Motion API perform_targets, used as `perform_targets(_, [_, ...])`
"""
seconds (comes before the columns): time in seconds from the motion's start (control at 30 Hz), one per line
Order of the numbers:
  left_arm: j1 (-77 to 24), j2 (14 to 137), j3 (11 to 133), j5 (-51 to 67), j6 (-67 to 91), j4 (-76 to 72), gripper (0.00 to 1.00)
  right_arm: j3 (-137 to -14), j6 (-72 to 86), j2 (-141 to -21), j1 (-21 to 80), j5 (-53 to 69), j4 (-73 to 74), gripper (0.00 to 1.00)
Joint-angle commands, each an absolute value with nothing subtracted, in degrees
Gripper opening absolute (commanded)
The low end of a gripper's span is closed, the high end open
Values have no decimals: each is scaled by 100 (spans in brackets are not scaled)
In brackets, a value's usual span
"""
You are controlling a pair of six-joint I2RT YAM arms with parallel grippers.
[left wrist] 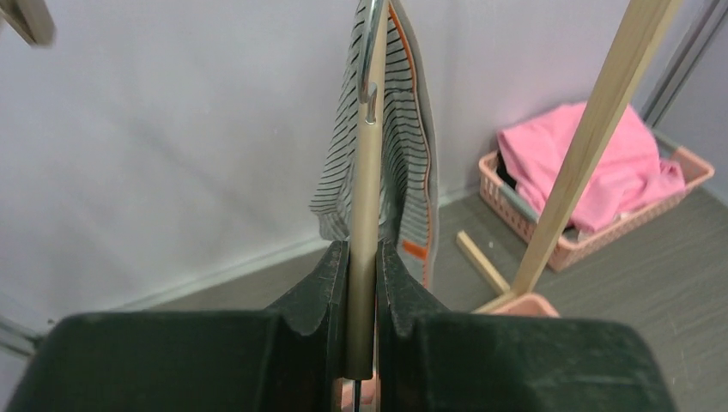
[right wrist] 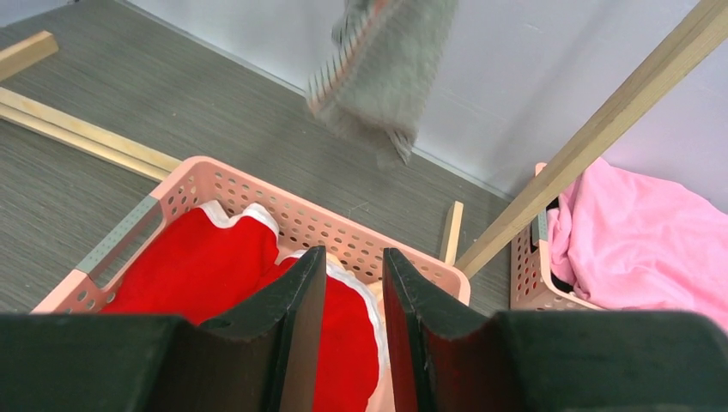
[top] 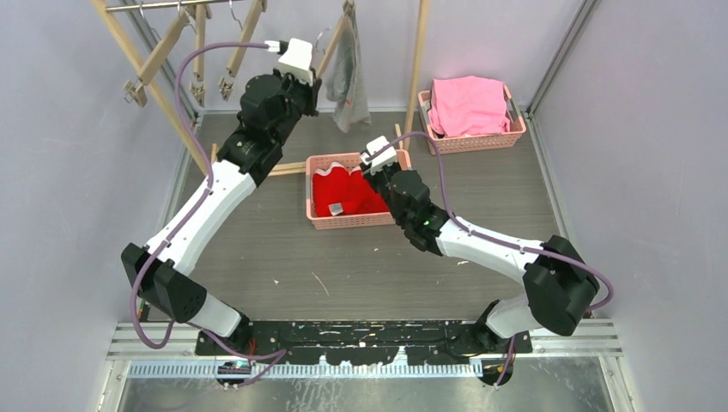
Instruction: Remove the underwear clipped to the hanger
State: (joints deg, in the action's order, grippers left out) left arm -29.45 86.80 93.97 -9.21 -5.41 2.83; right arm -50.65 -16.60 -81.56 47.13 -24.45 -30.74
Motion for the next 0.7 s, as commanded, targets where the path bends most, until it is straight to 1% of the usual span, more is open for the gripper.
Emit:
perform_targets(0.0, [-2918,7982,8946,-881,-495,-242,0,-5132,-1599,-7776,4718,-2474,-3257,37])
perform_targets(0.1, [-2918,7477,8478,-775,-404,14,0,-5143,-1582,-7579,4711,-2516,-3174,40])
perform_targets(0.23, [-2927,6450,7791,-544,-292,398,0,-5404,-1507,-7308,4591,-2412,-2791,44])
perform_targets(0.3, [-2926,5932,7446,-471,-283,572,0,-5605,-1326,-7173,4381,-2042,-2443,49])
perform_targets(0.5, [-2927,4229,6299,-123,-54,518,0,-6214,-584,-7029,3357,-628,-1650,51])
perform_targets(0.57, [-2927,3669,6075,61,-20,591,0,-6513,-588,-7036,3189,-264,-1271,63])
perform_targets(0.67, [-2927,3289,5888,59,-133,890,0,-6946,-633,-7131,3119,95,-843,74])
